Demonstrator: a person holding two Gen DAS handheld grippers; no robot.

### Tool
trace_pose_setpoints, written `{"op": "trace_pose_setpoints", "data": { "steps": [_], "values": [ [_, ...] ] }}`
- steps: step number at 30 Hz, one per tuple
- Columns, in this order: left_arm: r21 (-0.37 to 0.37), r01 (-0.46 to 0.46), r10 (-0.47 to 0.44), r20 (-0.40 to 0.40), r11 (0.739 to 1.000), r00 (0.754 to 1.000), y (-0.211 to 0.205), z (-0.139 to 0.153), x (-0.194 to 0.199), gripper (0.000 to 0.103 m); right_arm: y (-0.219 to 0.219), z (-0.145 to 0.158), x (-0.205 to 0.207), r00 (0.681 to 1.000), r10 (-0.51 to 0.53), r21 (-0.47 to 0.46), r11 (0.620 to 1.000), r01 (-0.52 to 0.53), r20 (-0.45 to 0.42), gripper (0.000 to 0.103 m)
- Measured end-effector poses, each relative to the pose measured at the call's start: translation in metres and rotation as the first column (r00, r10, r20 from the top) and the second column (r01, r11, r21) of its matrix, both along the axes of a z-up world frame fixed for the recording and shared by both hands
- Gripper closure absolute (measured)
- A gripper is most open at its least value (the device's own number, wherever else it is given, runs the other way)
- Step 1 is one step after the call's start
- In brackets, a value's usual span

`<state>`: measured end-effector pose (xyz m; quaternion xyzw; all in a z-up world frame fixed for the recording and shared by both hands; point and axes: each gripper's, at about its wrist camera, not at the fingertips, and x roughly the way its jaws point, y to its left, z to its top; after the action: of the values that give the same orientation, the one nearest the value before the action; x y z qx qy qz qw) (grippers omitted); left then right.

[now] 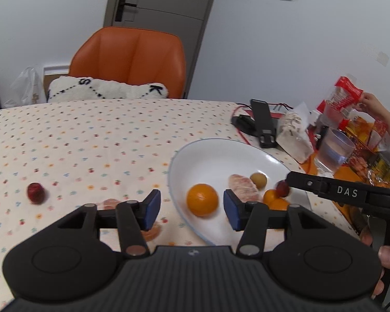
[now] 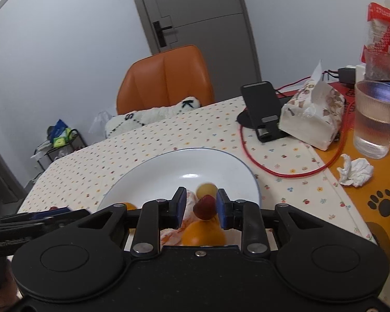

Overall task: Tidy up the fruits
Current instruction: 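Carry the orange and red plum over the white plate and open both tools, then move the left tool to a small mandarin while the right tool approaches a pomelo segment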

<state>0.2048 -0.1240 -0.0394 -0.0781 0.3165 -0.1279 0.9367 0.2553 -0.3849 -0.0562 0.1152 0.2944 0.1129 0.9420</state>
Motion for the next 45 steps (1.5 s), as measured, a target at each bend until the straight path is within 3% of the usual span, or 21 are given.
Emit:
{"op": "trace_pose_setpoints", "data": {
  "steps": [4,8,18,45],
  "values": [
    [0.004,-0.032,0.032,0.006,0.999,0.999,0.011,0.002,-0.002,0.04,0.003,0.001,-0.002,1.0,-0.008,-0.002,1.0,0.008,0.014,0.05],
    [0.006,-0.07,0.07,0.01,0.997,0.997,0.024,0.003,-0.004,0.029,0.015,0.005,-0.003,0.999,0.022,-0.005,1.0,-0.022,0.024,0.045],
    [0.008,-0.157,0.157,0.013,0.988,0.987,0.06,0.004,-0.016,0.023,0.051,0.007,-0.004,0.994,0.102,-0.004,0.995,-0.102,0.03,0.041],
    [-0.003,-0.293,0.293,0.011,0.956,0.956,0.135,0.003,-0.052,0.022,0.126,0.016,-0.019,0.97,0.239,-0.029,0.971,-0.238,0.041,0.037]
  ]
}}
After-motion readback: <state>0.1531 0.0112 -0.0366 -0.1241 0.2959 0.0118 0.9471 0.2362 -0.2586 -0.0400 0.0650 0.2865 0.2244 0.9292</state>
